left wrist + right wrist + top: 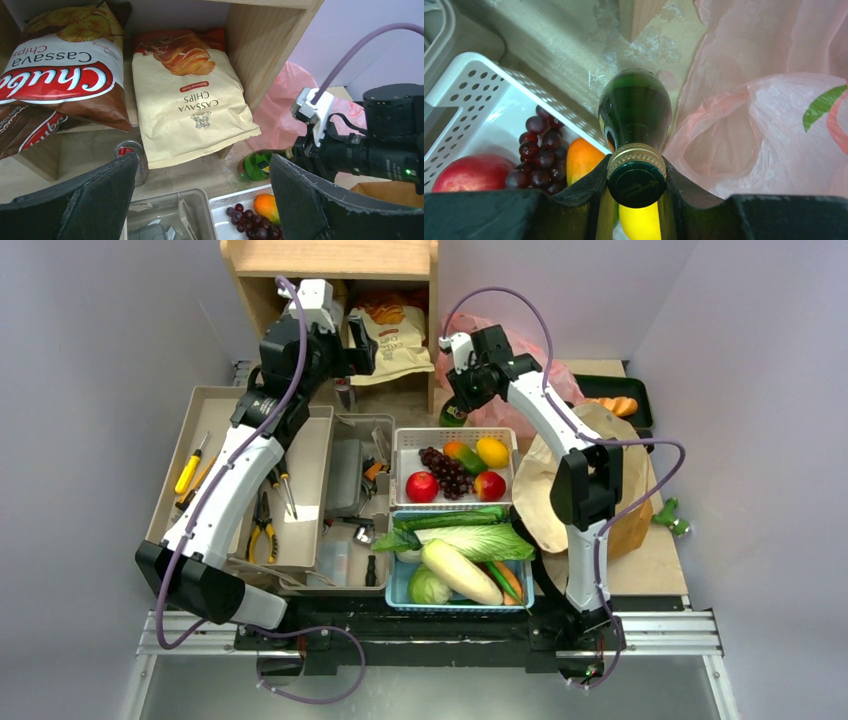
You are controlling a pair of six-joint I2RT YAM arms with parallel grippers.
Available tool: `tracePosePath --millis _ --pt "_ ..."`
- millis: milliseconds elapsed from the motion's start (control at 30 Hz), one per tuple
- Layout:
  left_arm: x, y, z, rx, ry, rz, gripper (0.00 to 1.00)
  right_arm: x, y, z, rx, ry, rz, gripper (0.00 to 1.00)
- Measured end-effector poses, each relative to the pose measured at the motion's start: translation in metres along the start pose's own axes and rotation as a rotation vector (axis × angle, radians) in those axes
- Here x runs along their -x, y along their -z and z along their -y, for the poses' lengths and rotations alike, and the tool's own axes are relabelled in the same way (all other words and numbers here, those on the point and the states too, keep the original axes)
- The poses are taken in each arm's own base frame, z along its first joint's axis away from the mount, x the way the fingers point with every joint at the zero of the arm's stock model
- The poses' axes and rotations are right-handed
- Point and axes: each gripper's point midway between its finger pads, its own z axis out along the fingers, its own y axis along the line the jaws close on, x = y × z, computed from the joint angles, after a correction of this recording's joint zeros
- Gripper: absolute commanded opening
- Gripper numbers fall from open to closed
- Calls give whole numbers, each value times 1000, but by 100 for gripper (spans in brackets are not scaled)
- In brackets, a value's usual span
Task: Untie the knot of the grocery bags and take out the mixed food
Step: Place the bottle at the center of the board.
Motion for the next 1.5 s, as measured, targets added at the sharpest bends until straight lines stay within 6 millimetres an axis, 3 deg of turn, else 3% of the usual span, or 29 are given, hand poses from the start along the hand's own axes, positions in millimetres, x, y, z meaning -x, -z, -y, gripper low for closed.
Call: tracePosePath --millis 200,633,933,1133,1367,1433,1500 --pt "-7 0 -1 -4 -1 -19 100 1 -13 10 -7 -14 -35 0" --pt "-14 -1 -3 -6 4 -36 100 -10 7 13 -14 -20 -115 1" --pt "-18 2 -2 -15 4 -44 100 -12 6 13 -17 -19 -130 45" --pt "-21 3 -3 -22 10 -62 100 12 8 20 -39 -11 -45 60" --pt "-24 5 6 -90 5 -81 100 23 13 18 -31 -20 -8 77" --pt "-28 4 14 -140 1 -98 100 28 19 16 -23 -24 13 93" --pt "-36 2 25 -215 -7 -122 100 35 32 13 -14 -26 45 99"
